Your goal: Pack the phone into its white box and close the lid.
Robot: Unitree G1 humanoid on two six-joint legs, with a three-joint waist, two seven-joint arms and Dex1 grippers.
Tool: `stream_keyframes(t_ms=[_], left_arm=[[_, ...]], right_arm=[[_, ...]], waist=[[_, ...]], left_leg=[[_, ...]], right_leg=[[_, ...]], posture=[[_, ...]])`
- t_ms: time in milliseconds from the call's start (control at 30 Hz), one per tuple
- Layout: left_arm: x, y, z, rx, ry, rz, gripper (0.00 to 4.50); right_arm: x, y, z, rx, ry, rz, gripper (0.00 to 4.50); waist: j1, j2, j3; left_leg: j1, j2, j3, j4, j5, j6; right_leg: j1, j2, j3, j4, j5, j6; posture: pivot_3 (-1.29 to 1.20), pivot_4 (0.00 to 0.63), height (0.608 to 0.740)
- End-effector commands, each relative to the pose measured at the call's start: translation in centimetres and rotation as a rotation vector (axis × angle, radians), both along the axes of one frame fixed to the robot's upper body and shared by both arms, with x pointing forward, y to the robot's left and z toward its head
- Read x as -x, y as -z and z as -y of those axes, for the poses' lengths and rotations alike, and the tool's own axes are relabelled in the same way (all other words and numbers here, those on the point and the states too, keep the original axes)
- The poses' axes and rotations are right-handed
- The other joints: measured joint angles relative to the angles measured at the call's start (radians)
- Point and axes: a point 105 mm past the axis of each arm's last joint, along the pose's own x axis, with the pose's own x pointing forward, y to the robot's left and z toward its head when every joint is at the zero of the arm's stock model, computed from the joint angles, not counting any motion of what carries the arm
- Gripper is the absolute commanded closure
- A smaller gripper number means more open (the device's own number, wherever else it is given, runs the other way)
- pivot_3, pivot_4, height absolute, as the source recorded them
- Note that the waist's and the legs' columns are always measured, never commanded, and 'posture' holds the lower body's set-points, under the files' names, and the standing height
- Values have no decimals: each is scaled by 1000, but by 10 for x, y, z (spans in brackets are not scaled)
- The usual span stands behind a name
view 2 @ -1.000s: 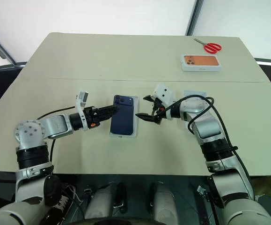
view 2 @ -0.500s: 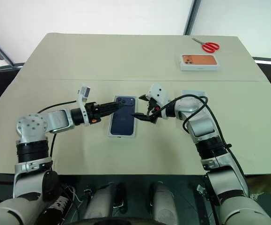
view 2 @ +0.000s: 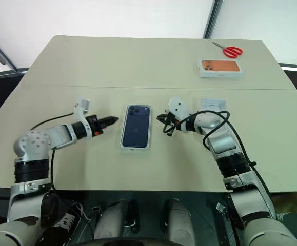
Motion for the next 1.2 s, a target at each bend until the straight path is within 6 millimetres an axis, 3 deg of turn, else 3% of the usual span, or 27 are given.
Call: stream_keyframes(t_ms=[33, 200, 400, 867, 1200], left_arm=[[1, 0, 4, -95, 46, 28, 4500], [10, 8, 19, -130, 154, 16, 4500], [2, 12, 51, -133, 220, 38, 4500], [-22, 5, 137, -83, 362, 117, 4500], [-35, -2, 175, -84, 412, 165, 4500]], right_arm=[[6, 5, -5, 44, -41, 20, 4432], [4, -2, -10, 7, -33, 32, 4432], [2, -5, -3, 19, -26, 37, 4432], [-14, -7, 76, 170, 142, 56, 4432], [-13, -6, 122, 249, 231, 47, 4432]], waist=[[0, 0, 0], [0, 0, 0], [20, 0, 0], [55, 0, 0], [54, 0, 0]], left_leg=[[0, 0, 0, 0, 0, 0], [0, 0, 0, 0, 0, 0], [0, -1, 0, 1, 0, 0], [0, -2, 0, 3, 0, 4], [-1, -2, 0, 4, -1, 6]], right_leg=[[0, 0, 0, 0, 0, 0], [0, 0, 0, 0, 0, 0], [1, -1, 0, 0, 0, 0], [2, -3, -1, -1, 0, 0], [3, -4, -2, -2, 0, 0]], posture=[[0, 150, 738], [0, 150, 738], [0, 150, 738], [0, 150, 738], [0, 150, 738]])
